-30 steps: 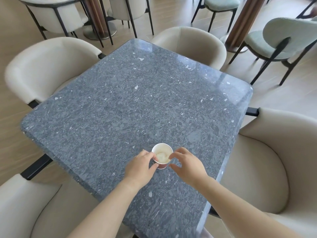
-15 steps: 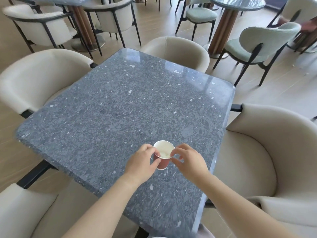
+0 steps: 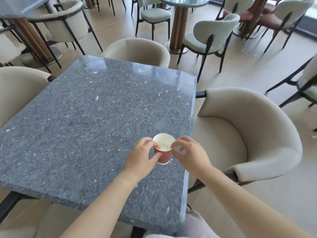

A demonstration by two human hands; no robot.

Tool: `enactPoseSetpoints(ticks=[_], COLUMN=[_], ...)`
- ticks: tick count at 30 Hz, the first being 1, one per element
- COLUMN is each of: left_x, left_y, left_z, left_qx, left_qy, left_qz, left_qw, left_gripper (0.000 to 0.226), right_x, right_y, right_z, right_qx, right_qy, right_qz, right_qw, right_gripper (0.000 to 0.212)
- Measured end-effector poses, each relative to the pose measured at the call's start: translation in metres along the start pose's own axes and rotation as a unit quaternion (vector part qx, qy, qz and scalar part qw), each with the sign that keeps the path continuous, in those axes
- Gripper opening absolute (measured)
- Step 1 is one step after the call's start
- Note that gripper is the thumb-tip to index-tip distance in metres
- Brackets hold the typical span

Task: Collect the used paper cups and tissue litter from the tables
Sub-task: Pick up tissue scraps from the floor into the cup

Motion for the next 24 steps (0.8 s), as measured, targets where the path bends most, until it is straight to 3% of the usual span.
enactPoseSetpoints(ticks=[11,18,24], left_x=[0.008,0.011,-0.008], left_y=[-0.1,-0.205,-0.302], left_z=[-0.052,-0.132,-0.229], left_qx=[-0.058,-0.066,-0.073], left_qy=[0.063,0.126,0.19], left_qz=[-0.086,-0.119,-0.141], left_qw=[0.993,0.983,0.969], left_gripper=[0.013,0.049,0.051], right_x=[-0.053,-0.105,-0.168], right_y=[-0.076,-0.171,-0.264], right_z=[0.071,0.147,0.227], right_qx=[0.051,0.051,0.044], right_qy=[-0.098,-0.152,-0.199], right_qz=[-0.086,-0.154,-0.198], right_qw=[0.99,0.975,0.959], right_gripper=[0.009,0.009,0.009])
Point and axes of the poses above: each hand's wrist, its own x-axis towards the middle knuckle, its own z-axis out of the back of the hand, y = z × x, the point moved 8 cm from there along x, towards the middle knuckle, and after that the axes turned 5 degrees about -y, right-handed, at the moved point
